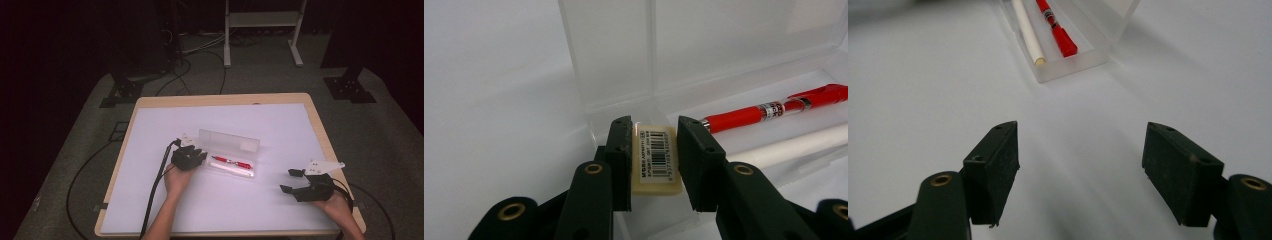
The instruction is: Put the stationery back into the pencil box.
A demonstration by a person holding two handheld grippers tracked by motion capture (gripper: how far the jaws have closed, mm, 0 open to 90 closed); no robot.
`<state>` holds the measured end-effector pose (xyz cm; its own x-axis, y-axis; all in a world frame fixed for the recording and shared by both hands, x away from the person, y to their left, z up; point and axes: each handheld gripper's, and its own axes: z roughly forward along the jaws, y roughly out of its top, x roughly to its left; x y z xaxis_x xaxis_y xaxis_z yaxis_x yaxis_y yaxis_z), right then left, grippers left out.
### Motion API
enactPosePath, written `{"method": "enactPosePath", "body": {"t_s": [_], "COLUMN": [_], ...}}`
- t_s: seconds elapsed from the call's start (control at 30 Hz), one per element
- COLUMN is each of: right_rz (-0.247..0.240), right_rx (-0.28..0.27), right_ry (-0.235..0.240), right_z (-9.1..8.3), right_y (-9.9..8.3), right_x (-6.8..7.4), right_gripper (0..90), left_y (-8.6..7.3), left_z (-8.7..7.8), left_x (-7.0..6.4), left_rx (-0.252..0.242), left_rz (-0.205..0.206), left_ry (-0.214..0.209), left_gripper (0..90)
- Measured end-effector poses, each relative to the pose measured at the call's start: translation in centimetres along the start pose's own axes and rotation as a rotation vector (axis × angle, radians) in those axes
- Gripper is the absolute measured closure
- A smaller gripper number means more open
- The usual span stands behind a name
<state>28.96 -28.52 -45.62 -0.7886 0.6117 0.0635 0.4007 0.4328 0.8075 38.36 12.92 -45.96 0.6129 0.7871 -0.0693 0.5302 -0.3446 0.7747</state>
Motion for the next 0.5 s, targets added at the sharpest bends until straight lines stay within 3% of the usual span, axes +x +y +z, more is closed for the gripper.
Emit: {"method": "enactPosePath", "body": {"t_s": [0.5], "right_rz": [-0.001], "right_rx": [0.002], "right_ry": [0.001], "right_z": [0.01], "right_y": [0.0], "right_x": [0.01], "right_gripper": [29.8], "left_y": [0.05], "left_z": [0.02], "left_x": [-0.05], "left_rx": [-0.014], "left_rz": [-0.009], "left_ry": [-0.019], "left_gripper": [63.4]}}
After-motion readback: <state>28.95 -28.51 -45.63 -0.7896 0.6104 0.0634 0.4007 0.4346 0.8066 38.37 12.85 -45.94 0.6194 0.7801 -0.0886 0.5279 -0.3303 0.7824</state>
